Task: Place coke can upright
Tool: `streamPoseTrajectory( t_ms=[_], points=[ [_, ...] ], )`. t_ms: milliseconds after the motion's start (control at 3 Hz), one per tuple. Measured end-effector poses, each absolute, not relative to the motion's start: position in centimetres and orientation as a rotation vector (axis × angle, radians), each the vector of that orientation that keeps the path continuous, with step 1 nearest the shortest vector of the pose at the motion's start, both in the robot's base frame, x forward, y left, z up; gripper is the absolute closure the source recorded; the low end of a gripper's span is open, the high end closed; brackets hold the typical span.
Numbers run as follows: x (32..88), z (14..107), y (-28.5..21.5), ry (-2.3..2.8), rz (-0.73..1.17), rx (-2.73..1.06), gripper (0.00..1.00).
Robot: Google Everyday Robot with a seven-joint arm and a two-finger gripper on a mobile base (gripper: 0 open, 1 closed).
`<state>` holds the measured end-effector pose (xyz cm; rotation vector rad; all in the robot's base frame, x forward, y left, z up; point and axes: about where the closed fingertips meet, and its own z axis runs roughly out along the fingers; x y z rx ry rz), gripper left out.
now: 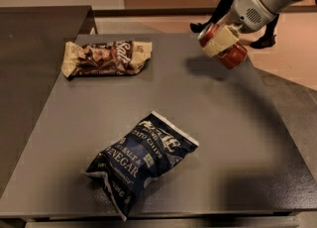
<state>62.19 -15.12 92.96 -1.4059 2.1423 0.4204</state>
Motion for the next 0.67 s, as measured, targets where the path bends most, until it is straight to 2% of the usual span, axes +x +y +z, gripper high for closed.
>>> streamPoseTrajectory(
  t_ms=[667],
  points=[
    [62.47,94.71,-14.59,1.84,0.624,-1.268,1.0]
  ],
)
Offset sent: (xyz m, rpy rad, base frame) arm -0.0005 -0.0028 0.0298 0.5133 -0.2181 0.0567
